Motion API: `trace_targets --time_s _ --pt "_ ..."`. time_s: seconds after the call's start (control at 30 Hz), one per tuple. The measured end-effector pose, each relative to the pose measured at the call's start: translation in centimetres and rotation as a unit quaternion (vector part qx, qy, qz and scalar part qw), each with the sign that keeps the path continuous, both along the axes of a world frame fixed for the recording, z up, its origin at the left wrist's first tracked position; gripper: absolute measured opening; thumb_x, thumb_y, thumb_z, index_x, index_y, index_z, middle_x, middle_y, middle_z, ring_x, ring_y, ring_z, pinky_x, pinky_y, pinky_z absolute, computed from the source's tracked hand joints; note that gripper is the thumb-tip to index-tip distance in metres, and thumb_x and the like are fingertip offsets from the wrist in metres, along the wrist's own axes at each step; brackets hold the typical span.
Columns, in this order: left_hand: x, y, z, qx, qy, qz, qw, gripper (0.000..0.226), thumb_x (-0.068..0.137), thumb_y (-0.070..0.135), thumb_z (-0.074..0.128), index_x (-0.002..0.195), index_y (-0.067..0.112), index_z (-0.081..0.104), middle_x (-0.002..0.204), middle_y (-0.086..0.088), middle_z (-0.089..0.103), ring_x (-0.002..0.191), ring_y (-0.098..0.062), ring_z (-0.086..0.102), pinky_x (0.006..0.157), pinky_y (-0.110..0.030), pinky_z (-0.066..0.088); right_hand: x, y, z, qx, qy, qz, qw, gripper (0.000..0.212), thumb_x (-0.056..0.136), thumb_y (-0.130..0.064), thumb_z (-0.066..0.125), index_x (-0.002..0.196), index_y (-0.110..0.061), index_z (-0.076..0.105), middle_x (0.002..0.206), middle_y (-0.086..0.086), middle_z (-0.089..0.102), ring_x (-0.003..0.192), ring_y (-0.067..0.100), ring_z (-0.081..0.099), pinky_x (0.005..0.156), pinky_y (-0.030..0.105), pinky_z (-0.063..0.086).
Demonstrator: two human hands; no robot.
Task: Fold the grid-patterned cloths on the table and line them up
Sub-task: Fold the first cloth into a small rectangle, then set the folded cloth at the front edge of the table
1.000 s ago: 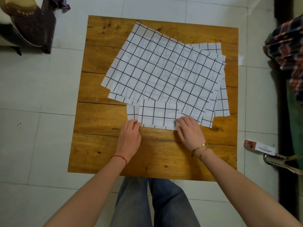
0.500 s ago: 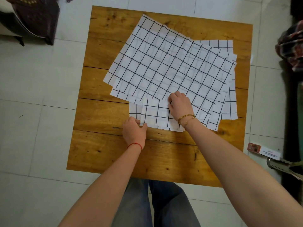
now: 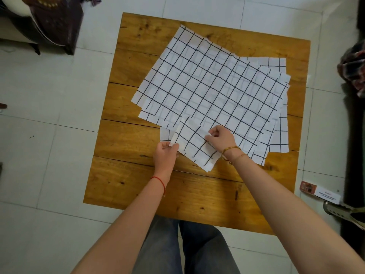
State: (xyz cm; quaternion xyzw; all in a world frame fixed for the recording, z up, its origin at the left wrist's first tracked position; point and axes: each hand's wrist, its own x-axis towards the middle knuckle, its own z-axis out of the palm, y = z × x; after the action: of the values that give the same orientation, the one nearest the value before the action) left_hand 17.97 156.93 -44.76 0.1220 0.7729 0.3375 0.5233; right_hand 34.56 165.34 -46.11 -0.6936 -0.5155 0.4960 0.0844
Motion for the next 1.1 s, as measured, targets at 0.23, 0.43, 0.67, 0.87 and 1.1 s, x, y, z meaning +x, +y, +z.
trace_targets --time_s 0.23,0.43,0.67,0.87,1.1 --pt "-1.3 -0.3 0.5 -0.011 -0.081 -0.020 0.996 0.013 0.089 0.020 0.067 0.099 0.015 0.062 0.094 -0.001 0.065 0.095 -0.017 0.062 0.086 -0.030 0.055 -1.8 -2.5 0.9 -0.133 0.160 -0.185 0.960 0.016 0.079 -0.014 0.071 0.089 -0.014 0.059 0.088 0.006 0.061 0.080 0.019 0.060 0.074 0.028 0.051" --pt "-4.8 -1.3 0.2 -0.038 -0.018 -0.083 0.996 0.048 0.088 0.030 0.068 0.128 0.007 0.055 0.121 -0.006 0.062 0.112 -0.021 0.058 0.099 -0.041 0.048 -4.7 -4.5 0.6 -0.169 0.210 -0.256 0.928 0.029 0.065 -0.021 0.075 0.092 -0.018 0.064 0.107 0.014 0.068 0.101 0.031 0.064 0.094 0.050 0.050" --pt "-11.4 -4.2 1.5 -0.014 0.088 -0.124 0.988 0.028 0.091 0.015 0.063 0.118 0.009 0.059 0.097 0.009 0.059 0.091 -0.007 0.057 0.065 -0.013 0.043 -11.0 -8.1 0.9 -0.067 0.026 -0.012 0.997 0.010 0.086 -0.026 0.064 0.093 -0.020 0.060 0.085 0.002 0.066 0.085 0.020 0.063 0.083 0.035 0.054" --pt "-18.0 -7.4 1.6 -0.014 0.133 -0.142 0.981 0.034 0.089 0.012 0.065 0.122 0.012 0.058 0.111 0.001 0.063 0.096 -0.014 0.059 0.073 -0.021 0.051 -17.5 -11.4 1.3 -0.043 -0.015 0.107 0.993 0.018 0.087 -0.022 0.063 0.076 -0.014 0.052 0.061 -0.006 0.049 0.056 0.006 0.043 0.054 0.019 0.033" --pt "-23.2 -10.6 0.8 -0.028 0.152 -0.172 0.973 0.036 0.085 0.008 0.068 0.120 0.010 0.061 0.111 -0.005 0.067 0.091 -0.016 0.063 0.075 -0.025 0.053 -22.7 -15.0 0.7 -0.056 -0.044 0.114 0.991 0.028 0.085 -0.023 0.063 0.064 -0.020 0.046 0.064 -0.004 0.051 0.065 0.013 0.049 0.057 0.023 0.038"
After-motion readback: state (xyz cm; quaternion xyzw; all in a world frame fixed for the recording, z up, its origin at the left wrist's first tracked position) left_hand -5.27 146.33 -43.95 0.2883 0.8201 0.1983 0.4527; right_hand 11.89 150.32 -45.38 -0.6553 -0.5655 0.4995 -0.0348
